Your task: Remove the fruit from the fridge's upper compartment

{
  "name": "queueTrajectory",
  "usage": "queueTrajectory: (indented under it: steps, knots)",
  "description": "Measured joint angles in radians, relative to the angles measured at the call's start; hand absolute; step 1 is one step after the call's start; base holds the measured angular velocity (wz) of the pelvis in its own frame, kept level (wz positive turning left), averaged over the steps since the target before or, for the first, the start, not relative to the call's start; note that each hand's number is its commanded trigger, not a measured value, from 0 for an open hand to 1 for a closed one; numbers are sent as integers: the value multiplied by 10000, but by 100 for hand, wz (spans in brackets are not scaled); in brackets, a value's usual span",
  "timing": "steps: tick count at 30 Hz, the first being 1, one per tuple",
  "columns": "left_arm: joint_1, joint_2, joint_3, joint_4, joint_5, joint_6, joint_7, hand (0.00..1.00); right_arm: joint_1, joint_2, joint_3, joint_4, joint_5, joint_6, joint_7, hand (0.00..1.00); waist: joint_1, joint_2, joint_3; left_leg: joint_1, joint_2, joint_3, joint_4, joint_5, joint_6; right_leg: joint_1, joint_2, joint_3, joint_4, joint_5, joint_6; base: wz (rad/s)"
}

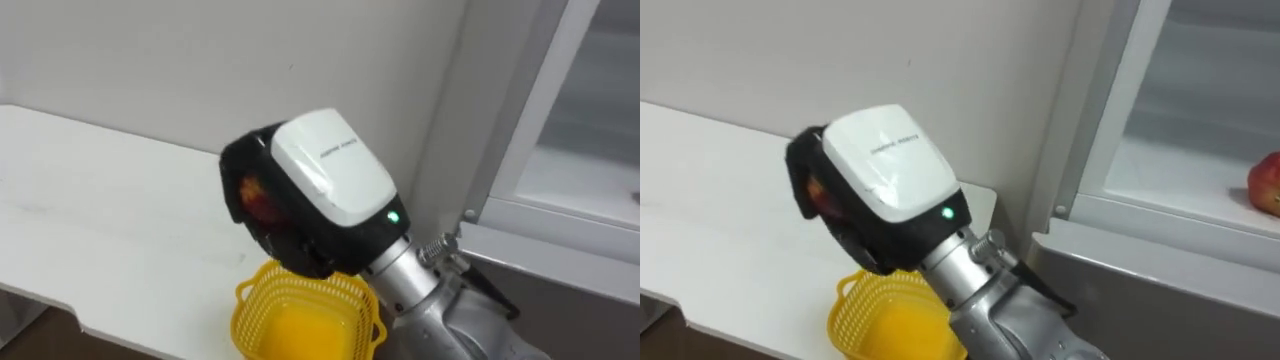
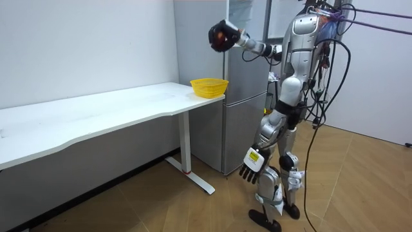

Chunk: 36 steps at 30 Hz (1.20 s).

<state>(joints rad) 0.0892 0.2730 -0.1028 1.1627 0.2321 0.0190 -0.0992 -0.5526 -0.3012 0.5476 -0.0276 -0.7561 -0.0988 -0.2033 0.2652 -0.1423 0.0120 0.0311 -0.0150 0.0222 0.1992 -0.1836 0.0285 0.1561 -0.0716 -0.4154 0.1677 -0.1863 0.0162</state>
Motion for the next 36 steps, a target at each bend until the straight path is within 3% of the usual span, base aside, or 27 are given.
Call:
queueTrajectory:
  steps: [2,14,17,31,33,34,35,36]
  knots:
    - [10,-46,-1,4,0,36,13,0,311,-5,153,439,-1,145,176,100,142,19,14,-63,1,12,-19,1,-1,-77,2,4,1,-10,16,-5]
    - [-75,-111,6,-26,170,44,-20,0,343,-135,228,1083,3,160,288,100,128,65,45,-210,-11,-8,13,12,-12,-136,-6,3,-8,-11,18,1]
    - [-106,-108,5,-26,183,53,-30,0,342,-137,225,1552,14,367,339,100,117,68,47,-233,-14,1,48,12,-9,-128,-12,-7,-5,-11,18,0]
    - [-103,-116,-4,-15,184,63,-290,0,342,-254,223,2123,103,349,548,100,87,126,85,-275,-17,51,73,22,7,-134,-53,-43,4,-13,24,0]
    - [-103,-116,-4,-15,183,63,-285,0,342,-253,224,2123,110,349,548,94,85,129,86,-277,-21,51,73,24,10,-134,-43,-68,4,-13,25,0]
    - [-103,-116,-4,-16,182,63,-280,0,342,-253,224,2123,111,349,547,38,85,129,86,-278,-23,51,73,25,12,-134,-45,-78,4,-12,25,0]
    - [-103,-116,-4,-15,182,63,-279,0,343,-253,224,2123,111,349,547,0,85,129,86,-278,-24,50,73,25,12,-134,-45,-81,4,-12,25,0]
    - [-103,-116,-4,-15,183,63,-278,0,342,-253,224,2123,112,349,547,0,84,130,86,-279,-25,49,72,25,12,-134,-46,-85,4,-12,25,0]
